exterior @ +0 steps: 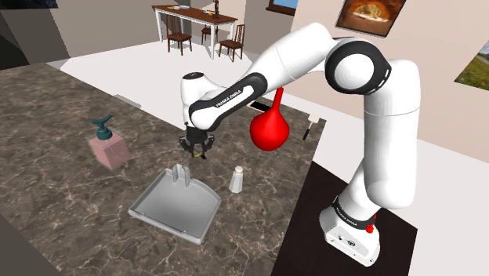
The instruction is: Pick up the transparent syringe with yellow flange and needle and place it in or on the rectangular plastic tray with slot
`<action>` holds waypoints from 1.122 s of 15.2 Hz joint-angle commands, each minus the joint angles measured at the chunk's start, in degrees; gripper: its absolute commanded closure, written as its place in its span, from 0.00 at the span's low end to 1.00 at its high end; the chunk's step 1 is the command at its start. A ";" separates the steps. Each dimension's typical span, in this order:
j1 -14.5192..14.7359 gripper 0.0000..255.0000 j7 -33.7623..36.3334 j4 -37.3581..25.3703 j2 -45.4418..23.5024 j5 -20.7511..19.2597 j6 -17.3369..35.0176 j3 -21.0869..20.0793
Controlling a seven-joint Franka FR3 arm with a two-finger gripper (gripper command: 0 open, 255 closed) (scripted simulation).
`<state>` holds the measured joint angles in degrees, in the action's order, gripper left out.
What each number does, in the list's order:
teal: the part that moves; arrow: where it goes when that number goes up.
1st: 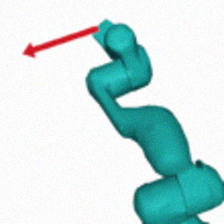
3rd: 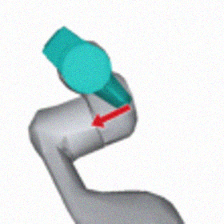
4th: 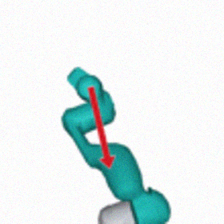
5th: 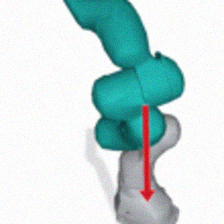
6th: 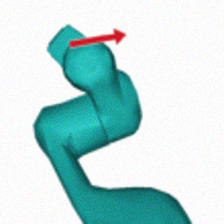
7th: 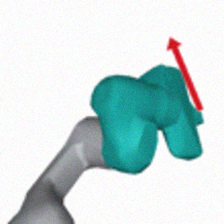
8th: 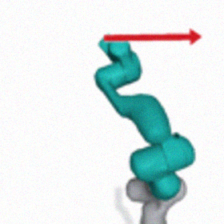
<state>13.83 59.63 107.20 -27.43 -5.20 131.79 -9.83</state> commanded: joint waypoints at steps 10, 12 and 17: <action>-0.45 1.00 -0.60 -1.35 4.79 1.09 -6.35 -0.56; -0.51 1.00 -0.71 -1.79 5.61 1.28 -7.61 -0.65; -0.64 1.00 -0.97 -3.14 7.49 1.73 -10.81 -0.84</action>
<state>13.20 58.65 104.00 -20.51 -3.58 121.52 -10.60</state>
